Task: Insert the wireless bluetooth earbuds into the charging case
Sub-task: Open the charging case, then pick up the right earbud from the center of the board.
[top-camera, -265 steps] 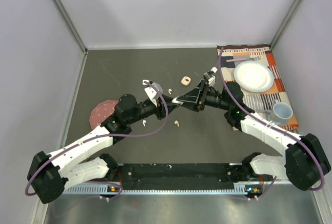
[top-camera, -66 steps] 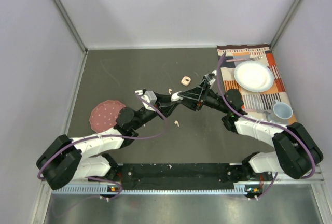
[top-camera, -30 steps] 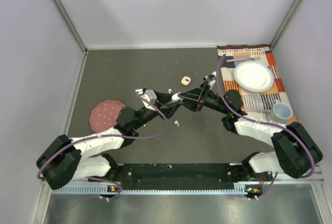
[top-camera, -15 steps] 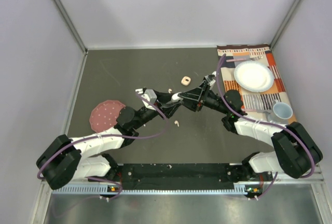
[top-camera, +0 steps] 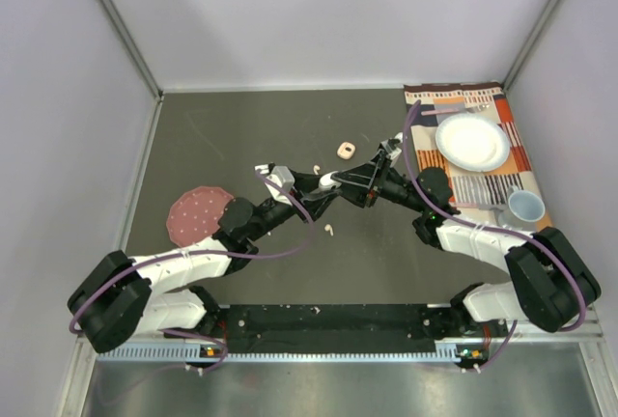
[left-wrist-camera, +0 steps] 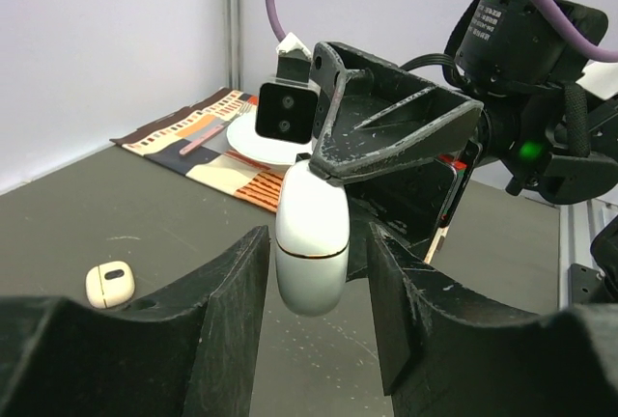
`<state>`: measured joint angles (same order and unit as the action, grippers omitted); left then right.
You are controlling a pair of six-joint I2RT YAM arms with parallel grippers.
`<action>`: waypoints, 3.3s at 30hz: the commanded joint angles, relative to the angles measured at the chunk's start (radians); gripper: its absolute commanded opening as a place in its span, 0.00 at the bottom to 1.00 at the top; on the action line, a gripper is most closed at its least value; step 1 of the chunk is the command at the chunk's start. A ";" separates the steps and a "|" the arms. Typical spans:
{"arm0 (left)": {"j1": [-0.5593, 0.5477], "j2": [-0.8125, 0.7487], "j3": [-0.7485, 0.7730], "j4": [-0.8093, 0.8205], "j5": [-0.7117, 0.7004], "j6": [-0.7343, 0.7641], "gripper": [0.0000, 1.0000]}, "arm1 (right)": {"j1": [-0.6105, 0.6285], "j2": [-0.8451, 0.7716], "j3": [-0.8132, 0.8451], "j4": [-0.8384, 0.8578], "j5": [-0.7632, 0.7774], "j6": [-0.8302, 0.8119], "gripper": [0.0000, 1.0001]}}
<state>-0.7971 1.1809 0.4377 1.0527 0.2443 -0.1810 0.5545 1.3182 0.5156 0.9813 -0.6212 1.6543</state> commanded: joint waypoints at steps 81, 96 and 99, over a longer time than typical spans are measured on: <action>0.022 -0.046 -0.235 0.523 0.290 0.035 0.00 | 0.232 -0.292 0.374 -1.185 0.205 -1.242 0.99; 0.022 -0.055 -0.238 0.540 0.288 0.026 0.00 | 0.240 -0.249 0.370 -1.179 0.319 -1.220 0.99; 0.022 -0.060 -0.240 0.543 0.283 0.026 0.00 | 0.236 -0.241 0.370 -1.176 0.348 -1.219 0.99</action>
<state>-0.7727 1.1393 0.1860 1.2728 0.5106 -0.1406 0.7837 1.0618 0.8528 -0.2249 -0.3569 0.4381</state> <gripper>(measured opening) 0.338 0.988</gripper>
